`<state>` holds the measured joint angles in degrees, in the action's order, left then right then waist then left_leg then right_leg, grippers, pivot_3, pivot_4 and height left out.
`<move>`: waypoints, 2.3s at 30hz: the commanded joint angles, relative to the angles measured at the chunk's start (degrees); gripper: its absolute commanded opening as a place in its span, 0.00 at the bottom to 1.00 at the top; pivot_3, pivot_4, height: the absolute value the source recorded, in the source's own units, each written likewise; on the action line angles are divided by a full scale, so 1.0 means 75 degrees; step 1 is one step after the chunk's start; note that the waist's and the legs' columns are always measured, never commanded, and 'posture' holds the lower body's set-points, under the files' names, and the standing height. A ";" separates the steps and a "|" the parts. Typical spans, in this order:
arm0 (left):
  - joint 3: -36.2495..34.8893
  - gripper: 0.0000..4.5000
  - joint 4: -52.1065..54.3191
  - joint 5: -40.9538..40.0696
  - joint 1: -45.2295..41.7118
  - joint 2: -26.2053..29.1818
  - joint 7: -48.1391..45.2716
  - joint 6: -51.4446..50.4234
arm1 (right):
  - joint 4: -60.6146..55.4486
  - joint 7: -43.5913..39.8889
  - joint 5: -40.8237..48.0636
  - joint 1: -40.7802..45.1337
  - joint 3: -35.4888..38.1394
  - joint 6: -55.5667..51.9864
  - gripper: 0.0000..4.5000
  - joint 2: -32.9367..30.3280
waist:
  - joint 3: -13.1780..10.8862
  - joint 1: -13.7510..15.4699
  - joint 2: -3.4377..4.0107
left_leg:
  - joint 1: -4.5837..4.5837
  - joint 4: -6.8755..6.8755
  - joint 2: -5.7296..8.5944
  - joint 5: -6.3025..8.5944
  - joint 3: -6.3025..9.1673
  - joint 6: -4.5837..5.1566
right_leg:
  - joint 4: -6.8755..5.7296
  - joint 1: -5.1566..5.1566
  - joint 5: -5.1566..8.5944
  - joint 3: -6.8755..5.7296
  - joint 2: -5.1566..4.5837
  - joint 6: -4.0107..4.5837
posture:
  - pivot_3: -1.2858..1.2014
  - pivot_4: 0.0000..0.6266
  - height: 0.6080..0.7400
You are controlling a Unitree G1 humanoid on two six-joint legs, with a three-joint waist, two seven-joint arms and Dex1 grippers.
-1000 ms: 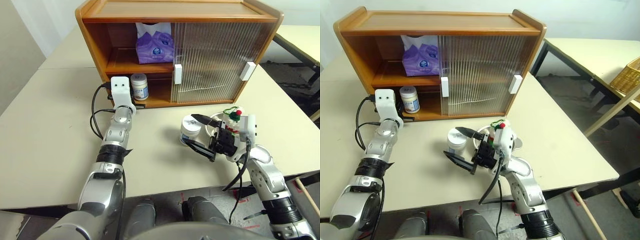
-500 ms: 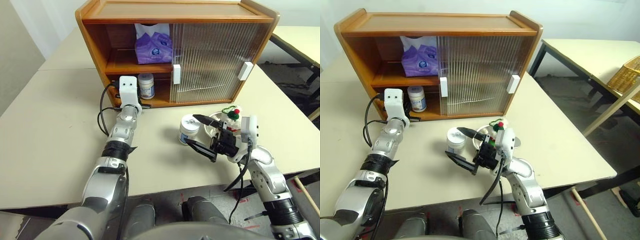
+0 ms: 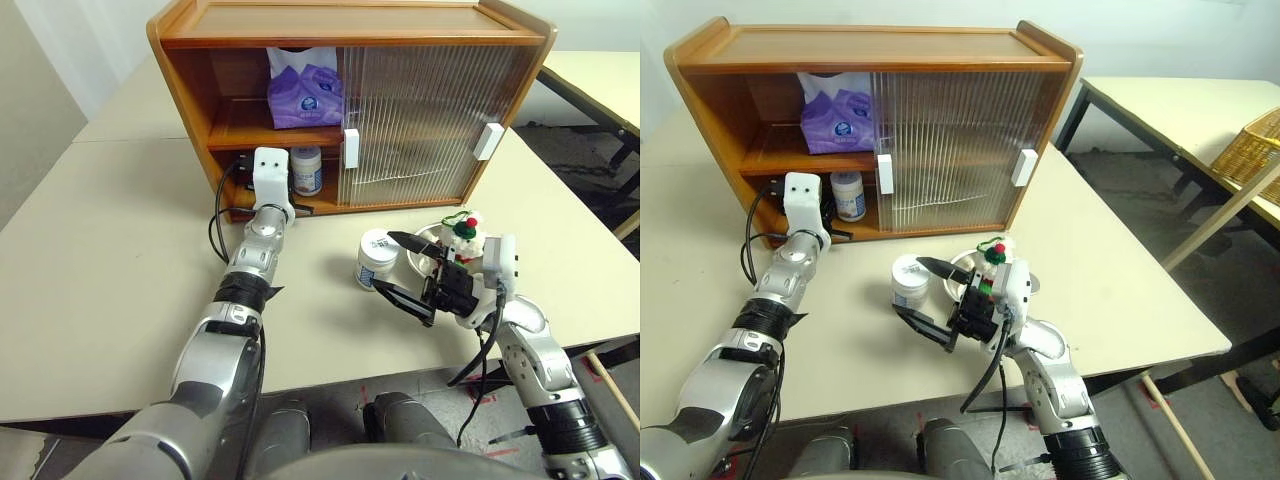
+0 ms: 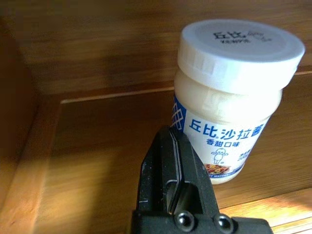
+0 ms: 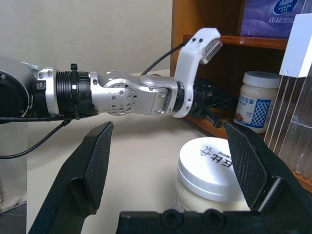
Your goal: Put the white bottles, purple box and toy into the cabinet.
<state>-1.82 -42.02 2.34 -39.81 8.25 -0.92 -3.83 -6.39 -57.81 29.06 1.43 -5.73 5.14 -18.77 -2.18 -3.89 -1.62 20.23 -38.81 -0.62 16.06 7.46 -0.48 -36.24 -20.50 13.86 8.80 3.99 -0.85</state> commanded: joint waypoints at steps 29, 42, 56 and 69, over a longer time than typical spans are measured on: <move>0.0225 0.01 -0.0166 0.0110 0.0022 -0.0013 -0.0339 0.0392 | 0.0120 0.0855 -0.0359 -0.0500 0.0414 0.0359 1.00 0.0007 | 0.0005 -0.0166 0.0001 | -0.0001 -0.0004 0.0002 -0.0004 0.0000 0.0008 | 0.0000 0.0006 0.0011 -0.0001 0.0000 -0.0042 | 0.45 0.02 1.00; -0.0002 0.73 0.4338 -0.1323 0.2782 0.1004 -0.2688 -0.0998 | 0.0533 0.0326 -0.0249 -0.0360 0.0283 0.0639 1.00 0.0147 | 0.0017 -0.0250 0.0005 | 0.0005 -0.0004 0.0006 -0.0004 -0.0001 0.0008 | -0.0001 0.0001 0.0014 -0.0003 0.0000 -0.0032 | 0.47 0.04 1.00; 0.1080 1.00 0.4982 -0.2353 0.3691 0.2899 -0.7251 -0.0623 | 0.0134 0.0438 -0.0255 -0.0332 0.0123 0.0325 1.00 0.0250 | 0.0055 -0.0173 0.0048 | 0.0029 0.0002 -0.0055 0.0017 0.0086 -0.0027 | -0.0005 -0.0098 -0.0055 0.0004 -0.0001 0.0131 | 0.46 0.04 1.00; 0.1973 1.00 0.4021 -0.1951 0.3218 0.2121 -0.7963 0.0269 | -0.0363 0.0732 -0.0253 -0.0555 0.0205 0.0168 1.00 0.0085 | 0.0134 -0.0268 0.0134 | 0.0143 0.0002 -0.0099 0.0032 0.0095 -0.0048 | -0.0008 -0.0171 -0.0063 -0.0007 0.0016 0.0153 | 0.44 0.03 1.00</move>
<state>11.97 -10.79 -12.84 -15.26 24.78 -60.09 -1.80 -7.81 -52.78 26.95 -2.45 -4.68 7.19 -17.78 -1.18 -5.90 -0.62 21.30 -38.80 -1.36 16.29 8.17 -0.84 -36.30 -21.78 13.39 8.76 4.10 0.26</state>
